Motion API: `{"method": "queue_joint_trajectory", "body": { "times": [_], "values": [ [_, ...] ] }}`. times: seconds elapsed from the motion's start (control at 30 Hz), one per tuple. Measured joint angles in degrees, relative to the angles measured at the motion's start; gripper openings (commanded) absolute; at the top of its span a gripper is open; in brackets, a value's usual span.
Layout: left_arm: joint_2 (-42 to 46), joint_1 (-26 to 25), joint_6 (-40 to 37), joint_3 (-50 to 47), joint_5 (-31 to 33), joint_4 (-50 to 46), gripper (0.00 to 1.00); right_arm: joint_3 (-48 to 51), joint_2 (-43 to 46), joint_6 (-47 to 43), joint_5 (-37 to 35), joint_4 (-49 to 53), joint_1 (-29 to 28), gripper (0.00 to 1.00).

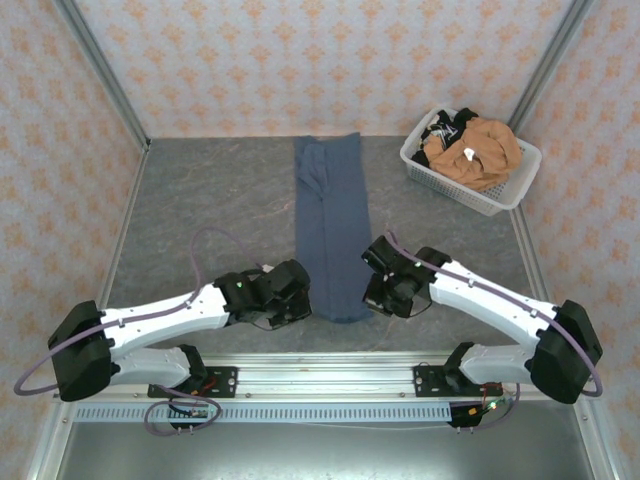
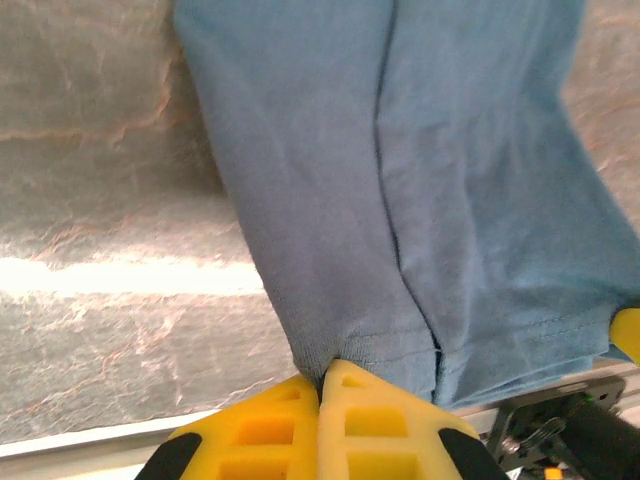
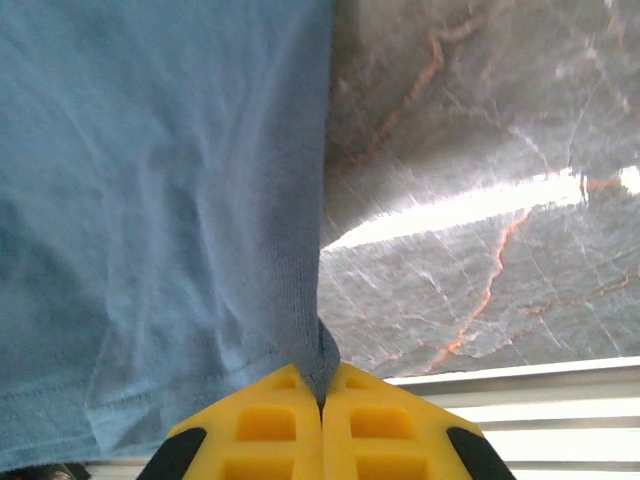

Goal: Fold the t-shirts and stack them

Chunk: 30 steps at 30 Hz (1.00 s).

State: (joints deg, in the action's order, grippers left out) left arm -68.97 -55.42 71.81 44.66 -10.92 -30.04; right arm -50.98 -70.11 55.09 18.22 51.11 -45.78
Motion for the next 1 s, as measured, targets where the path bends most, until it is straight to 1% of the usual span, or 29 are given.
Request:
{"method": "queue_joint_trajectory", "body": {
  "times": [0.13,0.33,0.6,0.77,1.0],
  "values": [
    [0.3,2.0,-0.3,2.8,2.8,-0.4,0.0,-4.5,-0.7,-0.3,-2.5,0.6,2.2,0.0],
    [-2.9,8.9,-3.4,10.3,4.2,-0.8,0.0,-12.6,-5.6,-3.2,-5.3,1.2,6.3,0.0],
    [-13.9,17.8,-10.4,23.3,3.9,-1.6,0.0,-28.3,-17.5,-10.1,-7.9,1.4,11.6,0.0],
    [-21.6,22.9,-14.3,31.2,3.0,-2.2,0.0,-37.7,-25.6,-14.3,-8.2,1.2,15.4,0.0],
    [-32.6,27.7,-18.5,41.1,1.7,-2.8,0.0,-48.1,-37.1,-18.9,-7.5,0.5,19.3,0.0]
  ]
}}
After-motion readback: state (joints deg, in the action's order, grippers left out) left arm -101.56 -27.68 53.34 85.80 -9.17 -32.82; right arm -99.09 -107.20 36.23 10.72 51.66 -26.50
